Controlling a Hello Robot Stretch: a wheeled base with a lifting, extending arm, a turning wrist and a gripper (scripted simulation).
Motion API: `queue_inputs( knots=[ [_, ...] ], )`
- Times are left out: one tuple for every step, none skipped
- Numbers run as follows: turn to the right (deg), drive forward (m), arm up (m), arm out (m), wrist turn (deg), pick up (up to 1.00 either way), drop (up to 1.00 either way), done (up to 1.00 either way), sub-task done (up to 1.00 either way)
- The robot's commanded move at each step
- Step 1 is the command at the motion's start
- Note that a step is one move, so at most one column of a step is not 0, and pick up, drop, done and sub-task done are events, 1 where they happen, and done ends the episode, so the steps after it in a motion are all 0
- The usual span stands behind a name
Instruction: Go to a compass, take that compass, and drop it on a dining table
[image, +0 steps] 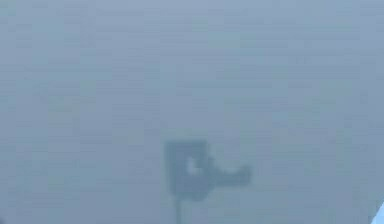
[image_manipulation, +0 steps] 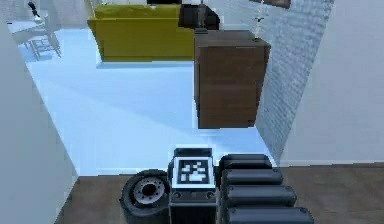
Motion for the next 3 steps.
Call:
queue_inputs(
  knots=[
    [-45.0,0.00,0.00,0.00,0.0,0.00,0.00,0.00,0.00],
    [-36.0,0.00,0.00,0.00,0.0,0.00,0.00,0.00,0.00],
    [-3.0,0.00,0.00,0.00,0.0,0.00,0.00,0.00,0.00]
  ],
)
